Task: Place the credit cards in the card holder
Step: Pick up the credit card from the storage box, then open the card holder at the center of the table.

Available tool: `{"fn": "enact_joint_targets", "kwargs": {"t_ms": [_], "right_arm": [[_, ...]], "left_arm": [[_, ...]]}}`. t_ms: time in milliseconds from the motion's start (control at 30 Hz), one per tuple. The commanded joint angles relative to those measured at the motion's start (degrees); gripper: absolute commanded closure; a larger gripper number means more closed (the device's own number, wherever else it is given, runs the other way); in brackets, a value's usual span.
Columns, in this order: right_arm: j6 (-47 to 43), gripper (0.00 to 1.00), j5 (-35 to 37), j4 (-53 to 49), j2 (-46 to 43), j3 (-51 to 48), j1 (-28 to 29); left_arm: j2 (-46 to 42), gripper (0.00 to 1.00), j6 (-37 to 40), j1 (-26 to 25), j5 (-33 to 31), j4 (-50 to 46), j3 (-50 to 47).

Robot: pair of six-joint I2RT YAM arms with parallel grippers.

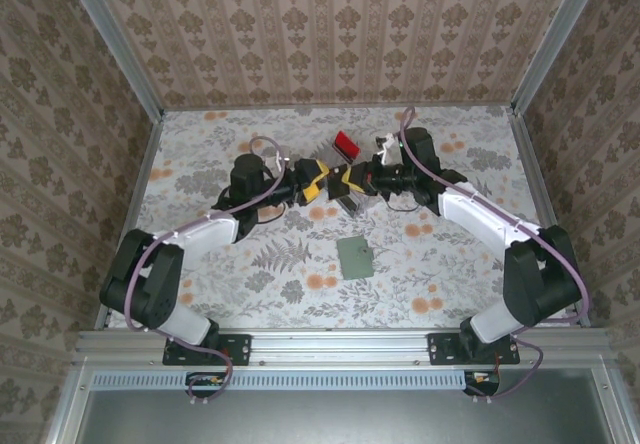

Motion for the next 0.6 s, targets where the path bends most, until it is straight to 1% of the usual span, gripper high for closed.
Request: {"fn": "enact_joint_targets", "kwargs": {"t_ms": [0,33,67,133,233,333,467,567], "right_arm": [[-14.9,0.96,15.7,-21.5,-4.1,1.9,3.0],[-16.2,0.96,18.4,-24.0,-4.4,1.3,4.3],[-16.8,0.96,19.5,-24.2,-4.7,-0.2,5.5],[-15.8,0.97,20.3,-23.1,-5.3,-3.5,7.4],[-14.7,0.97,23.9,-22.5,-5.6,-6.7,11.0],[-14.2,0.97,25.1,-21.7,-4.7,-8.2,13.4],[-12.8,0.97,27.0,-19.6,-3.6,-10.4,14.0],[-12.9,0.97,29.7,-20.4,-4.1,-11.1,14.1]], "left_arm": [[-6.6,0.28,17.1,-0.9,-8.6,-28.4,3.0],[-7.8,0.27,20.8,-1.4,-11.7,-34.8,4.0],[-8.7,0.24,23.5,-1.8,-14.3,-39.5,4.7],[-9.7,0.24,25.5,-2.4,-16.9,-43.3,4.3],[-10.2,0.24,25.8,-3.5,-17.8,-43.7,2.6],[-9.9,0.24,26.1,-5.9,-19.1,-44.1,2.2],[-8.6,0.24,26.2,-8.7,-20.2,-44.1,2.7],[-7.8,0.24,26.9,-10.4,-21.4,-45.4,3.8]]}}
